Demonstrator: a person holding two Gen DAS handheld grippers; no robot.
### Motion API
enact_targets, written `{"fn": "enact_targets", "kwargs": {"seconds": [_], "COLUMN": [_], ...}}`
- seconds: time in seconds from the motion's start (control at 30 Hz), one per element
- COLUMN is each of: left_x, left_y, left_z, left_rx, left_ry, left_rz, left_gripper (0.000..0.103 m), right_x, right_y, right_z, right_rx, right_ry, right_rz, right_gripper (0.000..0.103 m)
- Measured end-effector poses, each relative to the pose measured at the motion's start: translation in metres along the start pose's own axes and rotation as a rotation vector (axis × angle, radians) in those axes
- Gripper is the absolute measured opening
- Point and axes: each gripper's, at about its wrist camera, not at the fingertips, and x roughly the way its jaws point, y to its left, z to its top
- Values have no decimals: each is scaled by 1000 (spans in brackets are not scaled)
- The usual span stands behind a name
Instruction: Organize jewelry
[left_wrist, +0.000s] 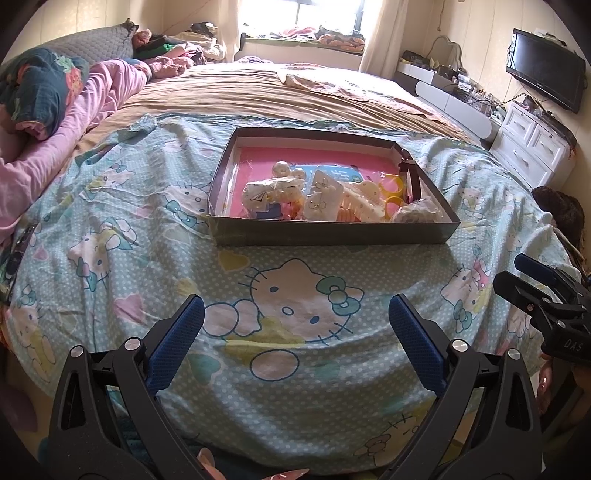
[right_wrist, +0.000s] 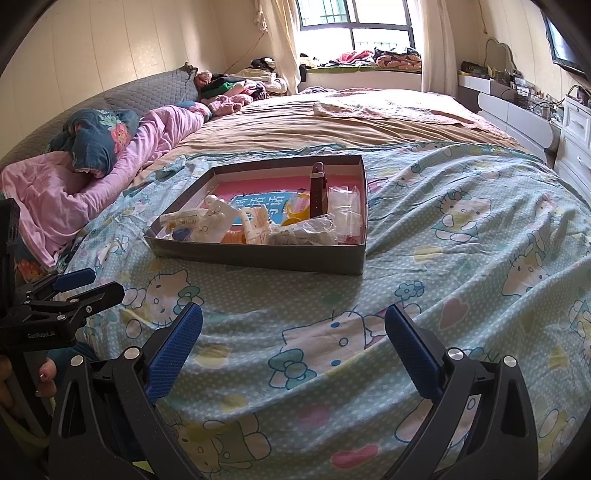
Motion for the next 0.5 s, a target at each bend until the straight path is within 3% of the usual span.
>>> {"fn": "enact_targets", "kwargs": {"seconds": [0.5], "left_x": [3], "left_y": [2], "left_z": [-1], "left_rx": [-5], "left_ry": [13], "left_rz": [13], "left_gripper": [93], "right_x": [0], "right_y": [1], "right_z": [1], "right_rx": [-1], "right_ry": [3], "right_rz": [-1], "right_gripper": [98]}}
